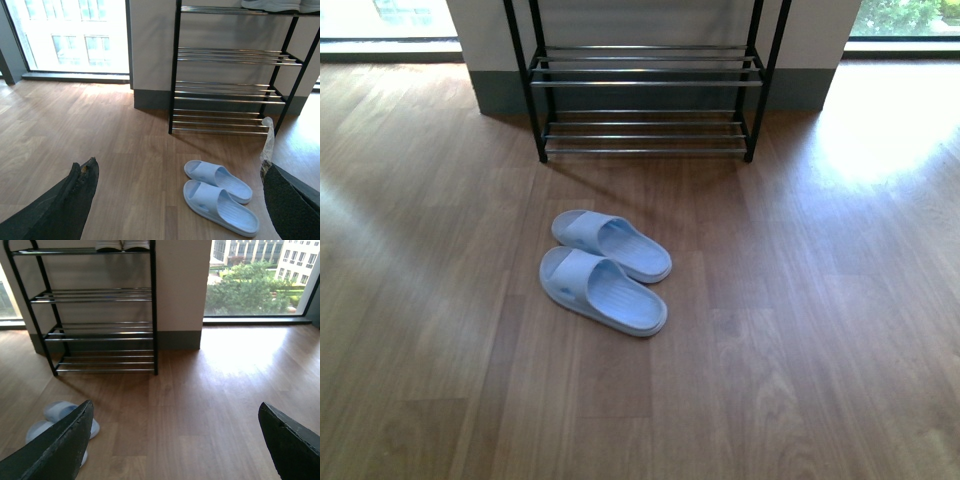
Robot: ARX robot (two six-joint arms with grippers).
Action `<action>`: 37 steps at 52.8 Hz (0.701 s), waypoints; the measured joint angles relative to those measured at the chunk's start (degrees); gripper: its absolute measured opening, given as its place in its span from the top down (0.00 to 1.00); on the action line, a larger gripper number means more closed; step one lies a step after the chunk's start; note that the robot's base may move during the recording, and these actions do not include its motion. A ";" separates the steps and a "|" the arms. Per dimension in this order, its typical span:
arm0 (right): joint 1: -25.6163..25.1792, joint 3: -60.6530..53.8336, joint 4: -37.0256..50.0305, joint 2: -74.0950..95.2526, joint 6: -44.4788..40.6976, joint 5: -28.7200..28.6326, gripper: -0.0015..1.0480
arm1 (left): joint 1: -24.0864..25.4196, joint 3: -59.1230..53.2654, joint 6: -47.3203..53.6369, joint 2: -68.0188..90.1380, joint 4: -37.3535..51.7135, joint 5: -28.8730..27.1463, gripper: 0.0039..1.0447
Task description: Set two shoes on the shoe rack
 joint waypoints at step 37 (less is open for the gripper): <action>0.00 0.00 0.00 -0.04 -0.02 -0.11 0.09 | 0.00 0.00 0.00 0.00 -0.02 -0.13 0.09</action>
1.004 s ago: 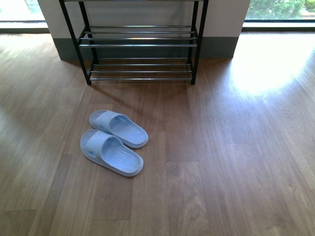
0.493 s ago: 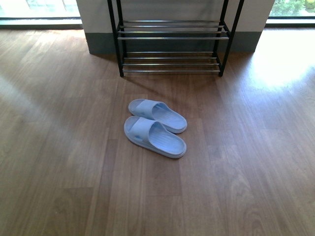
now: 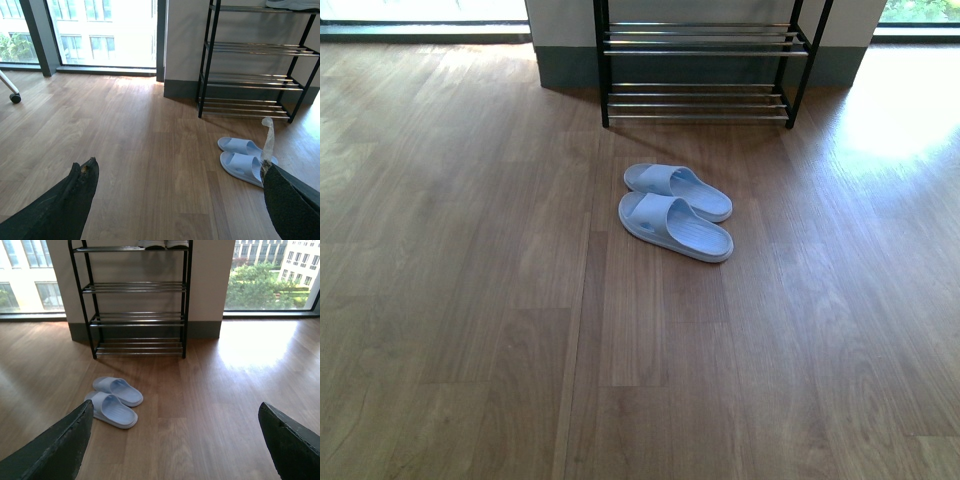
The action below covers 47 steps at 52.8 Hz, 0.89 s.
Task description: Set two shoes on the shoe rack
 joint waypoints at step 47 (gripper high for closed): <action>0.00 0.00 0.00 0.00 0.00 0.22 0.09 | 0.02 0.00 0.00 0.00 0.00 0.15 0.09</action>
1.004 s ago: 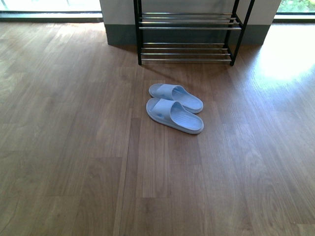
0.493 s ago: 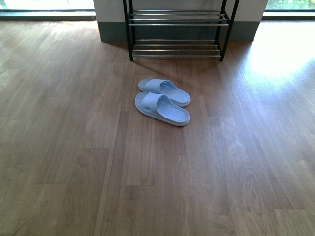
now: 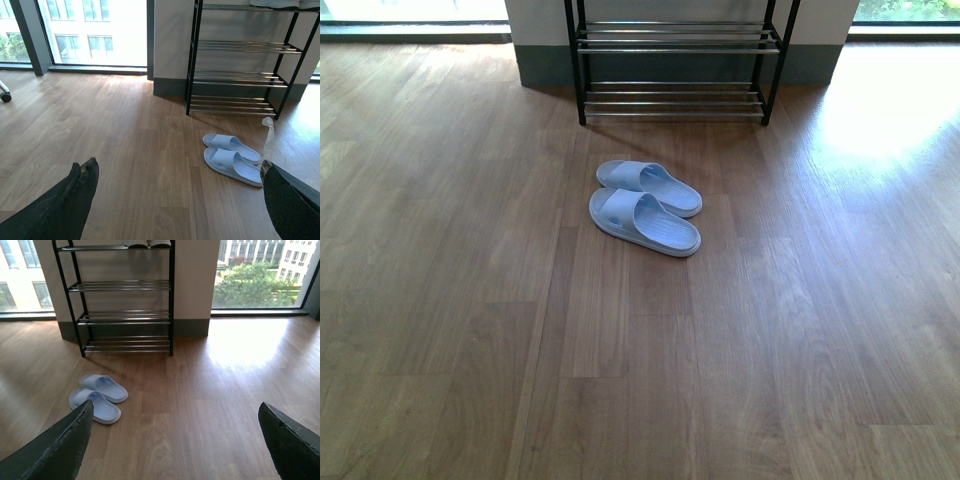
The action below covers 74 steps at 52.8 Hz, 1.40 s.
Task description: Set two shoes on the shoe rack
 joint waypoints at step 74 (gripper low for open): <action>0.00 0.00 0.00 0.00 0.00 0.00 0.09 | 0.00 0.00 0.00 0.00 0.00 0.00 0.09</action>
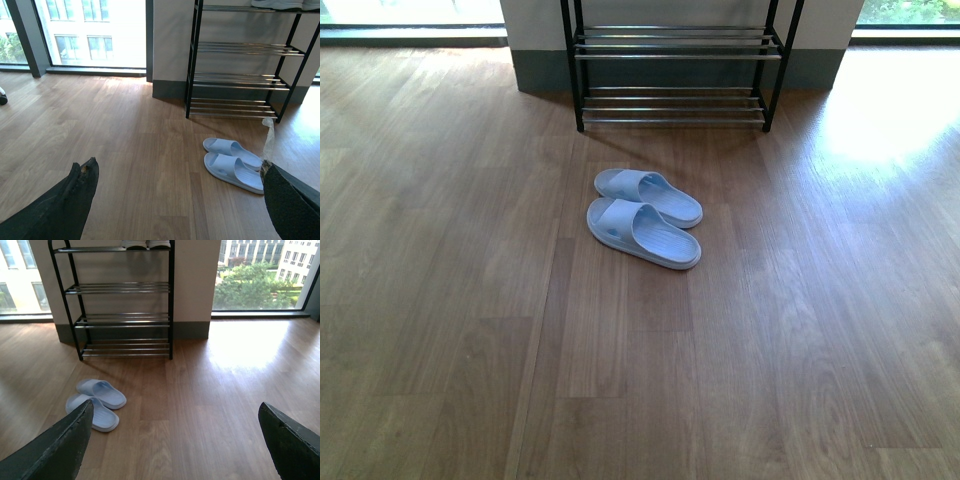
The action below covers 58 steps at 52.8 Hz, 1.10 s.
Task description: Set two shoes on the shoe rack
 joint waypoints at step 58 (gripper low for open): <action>0.00 0.00 0.00 0.02 0.00 -0.24 0.09 | 0.00 0.00 0.00 0.00 0.00 -0.17 0.09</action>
